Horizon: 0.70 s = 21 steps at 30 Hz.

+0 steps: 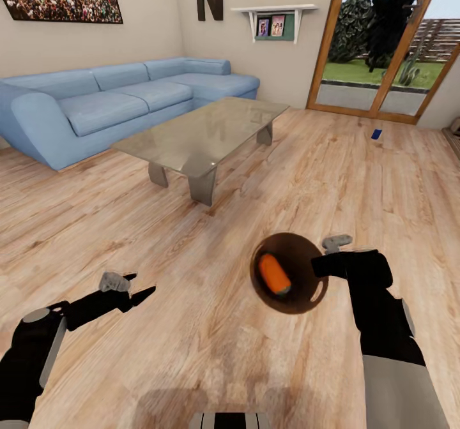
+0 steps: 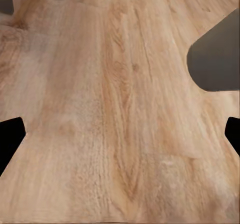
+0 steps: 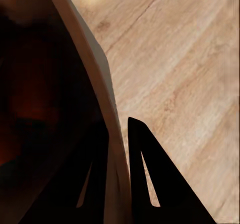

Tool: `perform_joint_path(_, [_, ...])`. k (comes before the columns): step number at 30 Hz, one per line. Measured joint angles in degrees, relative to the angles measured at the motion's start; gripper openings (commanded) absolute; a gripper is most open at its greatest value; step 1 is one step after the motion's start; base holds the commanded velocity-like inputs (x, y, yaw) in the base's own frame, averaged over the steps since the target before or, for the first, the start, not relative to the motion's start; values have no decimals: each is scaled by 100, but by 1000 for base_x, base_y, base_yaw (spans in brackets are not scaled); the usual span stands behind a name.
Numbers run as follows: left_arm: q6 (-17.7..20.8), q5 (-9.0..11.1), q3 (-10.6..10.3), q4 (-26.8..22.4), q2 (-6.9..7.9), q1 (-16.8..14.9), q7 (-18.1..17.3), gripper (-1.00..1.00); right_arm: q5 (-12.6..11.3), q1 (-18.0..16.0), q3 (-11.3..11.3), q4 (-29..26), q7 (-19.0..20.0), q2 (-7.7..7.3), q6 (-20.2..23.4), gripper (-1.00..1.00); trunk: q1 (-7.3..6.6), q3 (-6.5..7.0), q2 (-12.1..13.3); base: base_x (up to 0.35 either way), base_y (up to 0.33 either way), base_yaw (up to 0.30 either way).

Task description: Put the three can of soda from the living room inside the tash can in the kitchen.

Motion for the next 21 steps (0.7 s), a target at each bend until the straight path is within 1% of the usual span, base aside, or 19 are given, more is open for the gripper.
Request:
perform_joint_path(1, [-128, 7, 0, 62, -15, 40, 111, 100, 127, 47, -84, -31, -3, -37, -48, -100, 0, 0, 0, 0, 0, 0])
perform_joint_path(2, [-316, 13, 1, 142, -37, 123, 290, 100, 53, 146, -258, -70, 22, -91, -27, -100, 0, 0, 0, 0, 0, 0])
perform_joint_path(3, [-387, 15, 2, 170, -48, 172, 369, 100, 34, 199, -365, -83, 26, -112, -15, -100, 0, 0, 0, 0, 0, 0])
perform_joint_path(4, [-487, 17, 5, 211, -64, 258, 512, 100, -88, 296, -564, -107, 48, -139, 26, -100, 0, 0, 0, 0, 0, 0])
perform_joint_path(5, [-525, 19, 5, 226, -69, 293, 594, 100, -73, 354, -668, -109, 46, -149, 21, -100, 0, 0, 0, 0, 0, 0])
perform_joint_path(6, [-576, 21, 7, 259, -77, 343, 768, 100, -112, 468, -827, -125, 54, -162, -35, -100, 0, 0, 0, 0, 0, 0])
perform_joint_path(8, [-615, 18, 8, 295, -82, 376, 952, 100, -6, 596, -957, -126, 42, -170, -300, -100, 0, 0, 0, 0, 0, 0])
perform_joint_path(9, [-661, 12, 10, 330, -86, 396, 1132, 100, -61, 729, -1038, -143, 43, -172, -524, -100, 0, 0, 0, 0, 0, 0])
perform_joint_path(10, [-720, 21, 10, 365, -89, 410, 1311, 100, -111, 851, -1095, -132, 46, -172, -659, -100, 0, 0, 0, 0, 0, 0])
perform_joint_path(11, [-802, 42, 10, 417, -113, 424, 1644, 100, -156, 986, -1147, -153, 43, -173, -827, -100, 0, 0, 0, 0, 0, 0])
perform_joint_path(13, [-828, 37, 11, 441, -158, 427, 1799, 100, -96, 1024, -1165, -134, 28, -173, -918, -100, 0, 0, 0, 0, 0, 0])
perform_joint_path(15, [-864, 27, 14, 549, -249, 431, 2022, 100, -142, 1057, -1180, -193, 28, -174, -981, -100, 0, 1, 0, 0, 0, 0])
perform_joint_path(16, [-877, 23, 17, 596, -264, 431, 2063, 100, -171, 1064, -1180, -193, 31, -170, -958, -100, 0, 0, 0, 0, 0, 0])
perform_joint_path(17, [-939, 22, 29, 757, -291, 428, 2141, 100, -179, 1073, -1178, -199, 24, -159, -973, -100, 0, 0, 0, 0, 0, 0])
perform_joint_path(20, [-998, 42, 37, 917, -309, 427, 2208, 100, -160, 1080, -1185, -205, 8, -135, -996, -100, 0, 1, 0, 0, 0, 0])
perform_joint_path(21, [-1014, 31, 35, 965, -316, 429, 2227, 100, -181, 1081, -1218, -227, 2, -124, -998, -100, 0, 1, 0, 0, 0, 0])
